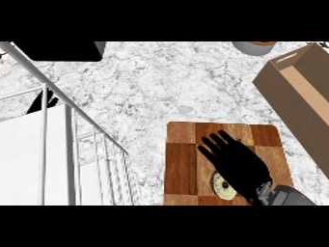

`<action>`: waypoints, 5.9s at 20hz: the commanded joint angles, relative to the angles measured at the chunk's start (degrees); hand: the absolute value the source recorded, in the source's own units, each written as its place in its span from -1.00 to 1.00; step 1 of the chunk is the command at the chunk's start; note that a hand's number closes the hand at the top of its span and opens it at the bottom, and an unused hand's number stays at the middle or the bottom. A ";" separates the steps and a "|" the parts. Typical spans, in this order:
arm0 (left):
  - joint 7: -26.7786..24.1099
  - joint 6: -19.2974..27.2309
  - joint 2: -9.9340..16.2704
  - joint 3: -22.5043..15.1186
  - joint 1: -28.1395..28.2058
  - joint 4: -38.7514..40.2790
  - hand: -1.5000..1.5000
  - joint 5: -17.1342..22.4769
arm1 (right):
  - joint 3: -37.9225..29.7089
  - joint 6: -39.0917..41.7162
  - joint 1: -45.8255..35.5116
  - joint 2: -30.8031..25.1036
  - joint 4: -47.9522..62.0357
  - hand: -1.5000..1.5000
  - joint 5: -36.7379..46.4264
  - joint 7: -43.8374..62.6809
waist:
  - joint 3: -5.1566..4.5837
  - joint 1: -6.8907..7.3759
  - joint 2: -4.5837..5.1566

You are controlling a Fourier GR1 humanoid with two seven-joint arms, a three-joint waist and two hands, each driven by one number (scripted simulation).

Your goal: Pick the sweet potato from the cutting board and place it in the cardboard box

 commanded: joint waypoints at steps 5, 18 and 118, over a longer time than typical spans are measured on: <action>-1.12 -5.09 2.77 3.23 2.75 -0.81 0.00 1.45 | 1.00 -2.22 5.01 -1.28 0.53 -1.00 4.94 -1.91 | 0.69 0.13 -0.73; 4.80 -0.83 -0.62 1.84 2.98 -8.79 0.00 -0.58 | -3.43 -4.58 -1.18 5.07 12.88 -1.00 8.82 -7.68 | 0.72 0.62 -0.71; 2.73 -7.66 -3.98 7.74 5.40 -6.19 0.00 -3.30 | -83.60 -39.23 -14.21 2.96 33.54 -1.00 -36.14 -6.18 | 0.70 -0.34 -0.84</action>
